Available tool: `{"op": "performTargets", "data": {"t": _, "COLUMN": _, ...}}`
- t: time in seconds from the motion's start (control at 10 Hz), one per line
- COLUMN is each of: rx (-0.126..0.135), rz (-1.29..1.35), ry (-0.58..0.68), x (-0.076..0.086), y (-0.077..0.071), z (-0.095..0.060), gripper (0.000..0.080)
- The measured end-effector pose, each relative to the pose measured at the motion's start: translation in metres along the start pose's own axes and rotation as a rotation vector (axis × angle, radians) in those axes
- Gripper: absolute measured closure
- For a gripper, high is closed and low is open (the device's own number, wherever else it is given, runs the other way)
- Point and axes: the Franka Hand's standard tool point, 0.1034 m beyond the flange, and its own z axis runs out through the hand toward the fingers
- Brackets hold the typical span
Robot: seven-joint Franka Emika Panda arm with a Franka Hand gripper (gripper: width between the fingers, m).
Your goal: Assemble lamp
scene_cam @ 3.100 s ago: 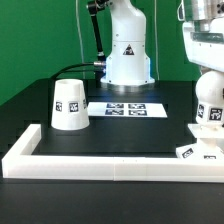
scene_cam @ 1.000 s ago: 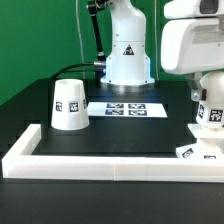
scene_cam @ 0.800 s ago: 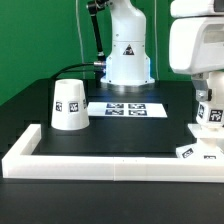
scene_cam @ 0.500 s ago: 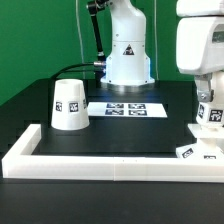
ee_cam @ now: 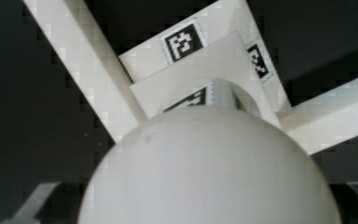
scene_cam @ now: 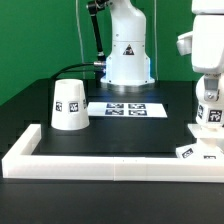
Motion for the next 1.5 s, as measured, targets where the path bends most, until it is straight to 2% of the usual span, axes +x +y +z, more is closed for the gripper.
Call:
{"op": "performTargets", "data": {"t": 0.5, "rx": 0.000, "rz": 0.080, "ry": -0.001, "x": -0.0033, "y": 0.0021, "z": 0.0003, "gripper": 0.0222}}
{"op": "performTargets", "data": {"t": 1.5, "rx": -0.002, "rz": 1.141, "ry": -0.004, "x": -0.0064, "y": 0.0040, "z": 0.0006, "gripper": 0.0220}}
